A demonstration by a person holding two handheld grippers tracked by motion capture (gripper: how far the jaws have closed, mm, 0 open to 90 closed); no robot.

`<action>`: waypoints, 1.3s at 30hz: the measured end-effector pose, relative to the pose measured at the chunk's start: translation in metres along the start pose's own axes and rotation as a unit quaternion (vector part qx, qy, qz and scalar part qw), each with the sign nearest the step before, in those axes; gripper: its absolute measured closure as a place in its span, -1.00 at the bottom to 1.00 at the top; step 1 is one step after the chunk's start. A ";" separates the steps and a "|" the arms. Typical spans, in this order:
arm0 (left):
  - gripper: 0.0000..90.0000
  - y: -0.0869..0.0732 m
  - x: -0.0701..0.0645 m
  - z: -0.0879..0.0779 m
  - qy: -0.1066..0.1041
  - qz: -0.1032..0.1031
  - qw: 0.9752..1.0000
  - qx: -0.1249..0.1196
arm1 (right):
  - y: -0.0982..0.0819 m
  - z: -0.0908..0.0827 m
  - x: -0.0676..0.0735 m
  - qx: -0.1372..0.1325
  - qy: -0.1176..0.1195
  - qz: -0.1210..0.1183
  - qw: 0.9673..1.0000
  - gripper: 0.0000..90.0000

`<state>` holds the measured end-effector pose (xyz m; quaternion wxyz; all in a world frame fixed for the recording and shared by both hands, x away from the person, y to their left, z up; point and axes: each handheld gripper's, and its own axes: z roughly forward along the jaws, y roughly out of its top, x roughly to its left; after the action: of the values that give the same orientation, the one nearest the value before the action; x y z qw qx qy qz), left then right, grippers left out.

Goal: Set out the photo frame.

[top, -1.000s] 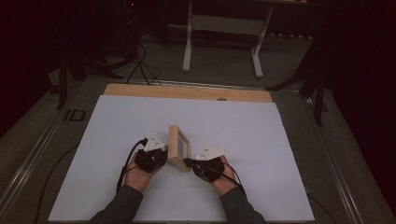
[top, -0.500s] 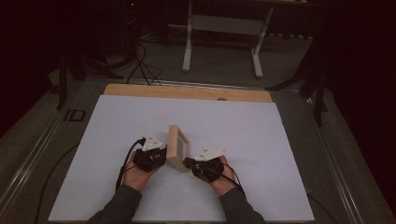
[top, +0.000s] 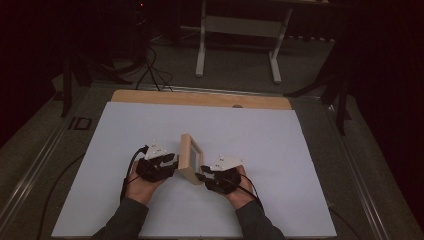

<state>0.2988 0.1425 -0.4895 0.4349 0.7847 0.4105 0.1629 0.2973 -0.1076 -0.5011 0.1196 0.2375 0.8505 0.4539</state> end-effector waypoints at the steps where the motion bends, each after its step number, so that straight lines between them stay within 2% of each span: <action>1: 0.29 0.000 0.001 -0.001 0.002 0.000 1.000 0.001 | 0.000 0.000 0.000 0.000 0.001 0.001 1.000 0.41; 8: 0.08 0.003 0.007 -0.010 0.008 -0.025 1.000 -0.017 | 0.000 -0.001 -0.001 -0.001 0.001 0.001 1.000 0.35; 17: -0.01 0.008 0.006 -0.019 0.016 -0.029 0.999 -0.030 | 0.000 -0.001 -0.002 -0.001 -0.002 0.004 1.000 0.33; 21: -0.05 0.009 0.008 -0.023 0.018 -0.041 0.998 -0.037 | 0.000 -0.001 -0.001 0.002 -0.005 0.000 1.000 0.32; 34: -0.15 0.018 -0.004 -0.033 0.002 -0.040 0.998 -0.058 | 0.000 -0.001 -0.002 0.001 -0.007 0.001 1.000 0.32; 39: -0.20 0.020 -0.008 -0.033 -0.005 -0.037 0.998 -0.058 | 0.000 -0.001 -0.002 0.001 -0.007 0.001 1.000 0.32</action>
<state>0.2833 0.1485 -0.4539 0.4876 0.7434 0.4267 0.1661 0.2984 -0.1097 -0.5006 0.1245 0.2418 0.8499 0.4514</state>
